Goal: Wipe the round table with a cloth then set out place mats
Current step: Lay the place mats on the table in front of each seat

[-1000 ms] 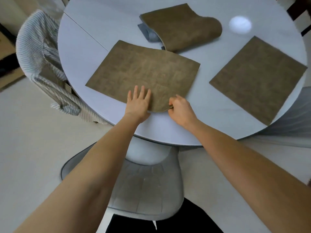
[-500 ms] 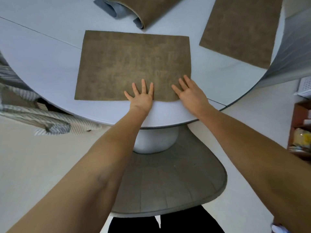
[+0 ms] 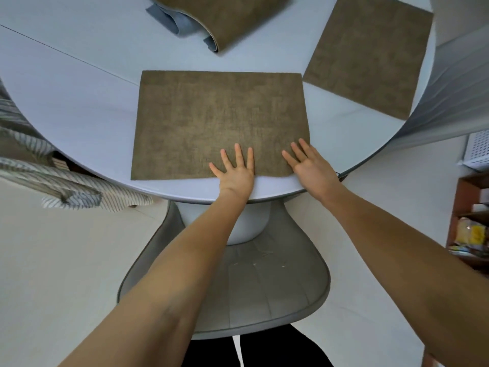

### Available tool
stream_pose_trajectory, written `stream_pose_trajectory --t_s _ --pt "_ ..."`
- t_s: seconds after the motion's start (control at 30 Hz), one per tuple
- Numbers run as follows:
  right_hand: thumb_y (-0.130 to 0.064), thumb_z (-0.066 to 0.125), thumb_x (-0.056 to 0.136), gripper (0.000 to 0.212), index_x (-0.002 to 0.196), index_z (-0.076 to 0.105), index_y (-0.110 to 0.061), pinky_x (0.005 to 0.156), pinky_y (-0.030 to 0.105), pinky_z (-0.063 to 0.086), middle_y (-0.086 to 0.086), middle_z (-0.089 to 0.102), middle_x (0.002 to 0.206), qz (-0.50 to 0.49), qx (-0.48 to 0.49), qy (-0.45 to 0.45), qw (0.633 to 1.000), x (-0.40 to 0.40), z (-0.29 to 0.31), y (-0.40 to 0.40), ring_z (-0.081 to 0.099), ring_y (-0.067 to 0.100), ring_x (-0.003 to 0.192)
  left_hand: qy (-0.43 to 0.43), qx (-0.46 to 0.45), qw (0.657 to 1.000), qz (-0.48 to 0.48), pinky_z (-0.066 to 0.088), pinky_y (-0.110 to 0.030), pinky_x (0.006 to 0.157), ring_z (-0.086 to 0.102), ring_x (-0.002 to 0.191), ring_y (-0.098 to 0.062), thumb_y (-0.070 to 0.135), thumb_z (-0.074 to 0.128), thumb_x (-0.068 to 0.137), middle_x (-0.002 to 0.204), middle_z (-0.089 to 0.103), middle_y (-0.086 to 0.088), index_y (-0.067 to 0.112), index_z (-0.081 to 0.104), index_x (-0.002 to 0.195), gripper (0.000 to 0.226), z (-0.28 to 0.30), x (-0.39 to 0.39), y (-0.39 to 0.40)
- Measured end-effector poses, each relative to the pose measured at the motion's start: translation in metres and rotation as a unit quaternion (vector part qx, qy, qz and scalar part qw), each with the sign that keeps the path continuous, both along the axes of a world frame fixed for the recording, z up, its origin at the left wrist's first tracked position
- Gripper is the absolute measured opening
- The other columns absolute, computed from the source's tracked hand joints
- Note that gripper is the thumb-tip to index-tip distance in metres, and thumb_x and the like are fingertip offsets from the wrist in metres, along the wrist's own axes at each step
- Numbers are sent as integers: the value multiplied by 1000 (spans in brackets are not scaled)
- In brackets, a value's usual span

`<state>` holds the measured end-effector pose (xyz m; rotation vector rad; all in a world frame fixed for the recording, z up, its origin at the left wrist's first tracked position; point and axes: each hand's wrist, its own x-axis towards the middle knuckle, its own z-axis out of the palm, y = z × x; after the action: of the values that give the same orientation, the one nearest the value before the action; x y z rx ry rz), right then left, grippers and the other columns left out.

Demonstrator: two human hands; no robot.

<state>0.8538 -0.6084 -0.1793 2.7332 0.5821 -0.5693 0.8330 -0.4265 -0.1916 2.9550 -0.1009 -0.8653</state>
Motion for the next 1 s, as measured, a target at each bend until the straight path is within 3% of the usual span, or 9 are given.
stream_pose_trajectory --t_s 0.43,0.57,0.63,0.7,0.77,0.8,0.83,0.93,1.0 --pt "0 29 100 62 155 4 -16 121 38 9 13 1 162 -5 73 -2 997 -6 -5 -11 -3 29 149 -22 29 999 3 7 -72 108 -14 141 -50 -18 38 87 156 -24 -15 16 -21 150 93 -3 -9 -8" --pt "8 40 92 81 155 -1 -21 121 36 7 7 -6 162 -15 97 21 995 -14 -13 -22 -7 24 149 -14 25 1000 2 7 -70 110 -16 142 -47 -15 39 88 156 -27 -12 19 -22 150 93 -4 -13 -8" --pt "13 45 85 91 155 0 -24 121 42 2 2 -5 163 -49 157 44 985 -21 -14 -30 -5 19 150 6 10 1000 16 5 -69 111 -18 142 -45 -7 42 88 157 -27 -10 21 -20 150 92 -1 -13 -7" --pt "13 46 81 86 155 14 -19 121 47 4 3 17 161 -160 294 36 942 -26 -11 -36 13 19 148 23 -10 999 28 6 -68 111 -15 143 -44 14 40 94 158 -22 -8 23 -14 153 80 4 -11 -6" --pt "11 45 83 63 143 38 -10 113 39 28 10 47 142 -313 429 -42 846 -26 -5 -40 41 25 132 6 -29 999 34 9 -66 112 -8 145 -43 35 34 98 161 -12 -8 23 -4 154 69 9 -8 -7" --pt "7 44 87 48 133 49 -6 103 35 37 13 56 131 -371 449 -90 808 -21 -2 -41 49 28 122 -13 -36 999 38 9 -67 111 -6 145 -41 43 32 98 161 -9 -8 24 -1 154 68 11 -4 -8" --pt "2 43 91 34 121 57 -3 94 32 41 14 62 120 -406 435 -114 796 -15 0 -42 54 29 113 -28 -41 998 45 8 -68 111 -6 146 -40 49 31 97 161 -9 -8 27 -1 154 69 12 -2 -9" --pt "-15 51 93 26 78 65 0 73 34 48 13 65 81 -431 356 -54 828 1 -3 -41 59 30 83 -19 -58 995 75 2 -70 108 -15 145 -39 65 35 92 159 -19 -5 34 -10 152 81 13 3 -17" --pt "-25 63 88 31 66 63 -3 74 37 51 9 64 71 -444 332 -8 832 4 -7 -39 60 29 76 16 -66 994 87 2 -71 108 -19 143 -41 68 40 89 158 -24 -5 36 -13 151 88 12 4 -23"
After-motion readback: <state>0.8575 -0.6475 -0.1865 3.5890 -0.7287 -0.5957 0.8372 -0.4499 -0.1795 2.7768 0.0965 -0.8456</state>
